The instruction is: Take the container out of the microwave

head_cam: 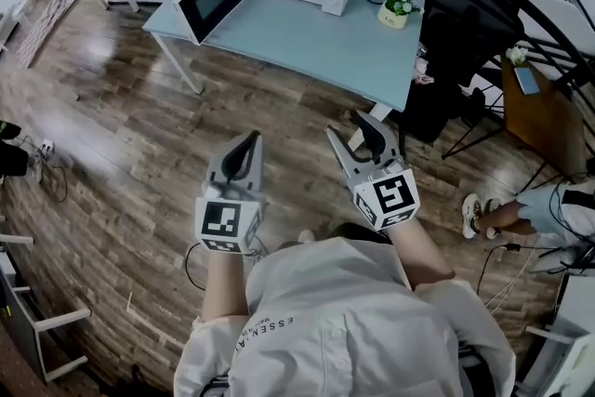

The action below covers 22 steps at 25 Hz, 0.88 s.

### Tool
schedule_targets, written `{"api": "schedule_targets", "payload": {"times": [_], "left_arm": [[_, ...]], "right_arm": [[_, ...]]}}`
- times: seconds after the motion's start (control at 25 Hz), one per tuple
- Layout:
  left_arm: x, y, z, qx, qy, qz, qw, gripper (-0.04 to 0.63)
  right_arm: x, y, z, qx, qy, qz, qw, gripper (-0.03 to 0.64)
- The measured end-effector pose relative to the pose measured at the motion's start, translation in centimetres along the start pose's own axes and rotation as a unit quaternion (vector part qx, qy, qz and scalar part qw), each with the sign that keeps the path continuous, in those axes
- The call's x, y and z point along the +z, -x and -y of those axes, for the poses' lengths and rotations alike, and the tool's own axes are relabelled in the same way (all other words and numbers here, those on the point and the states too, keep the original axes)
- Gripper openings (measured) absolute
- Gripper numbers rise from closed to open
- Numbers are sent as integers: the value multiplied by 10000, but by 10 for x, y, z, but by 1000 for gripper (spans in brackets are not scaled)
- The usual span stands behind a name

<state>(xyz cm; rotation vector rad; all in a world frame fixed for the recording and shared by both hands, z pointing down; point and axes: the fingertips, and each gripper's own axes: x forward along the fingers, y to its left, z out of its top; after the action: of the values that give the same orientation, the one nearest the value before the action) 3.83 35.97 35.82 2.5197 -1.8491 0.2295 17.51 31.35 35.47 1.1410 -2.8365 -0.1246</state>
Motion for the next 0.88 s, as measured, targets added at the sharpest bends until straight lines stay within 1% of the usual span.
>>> {"api": "schedule_targets", "payload": {"times": [0.2, 0.48, 0.6, 0.72, 0.88], "left_arm": [[-8, -7, -25, 139, 136, -102, 9998, 2], [-18, -35, -56, 330, 164, -171, 9992, 2], [-18, -58, -72, 401, 103, -173, 9990, 2], [-16, -85, -93, 475, 48, -198, 9987, 2], [-8, -134, -126, 574, 50, -223, 9981, 2]], "right_arm": [[-5, -27, -4, 190, -14, -70, 9998, 193], [-18, -76, 3, 512, -78, -116, 9986, 193], [-21, -105, 17, 586, -54, -75, 9982, 193], [-27, -140, 36, 618, -154, -143, 9979, 193], [-31, -194, 70, 624, -246, -235, 9975, 193]]}}
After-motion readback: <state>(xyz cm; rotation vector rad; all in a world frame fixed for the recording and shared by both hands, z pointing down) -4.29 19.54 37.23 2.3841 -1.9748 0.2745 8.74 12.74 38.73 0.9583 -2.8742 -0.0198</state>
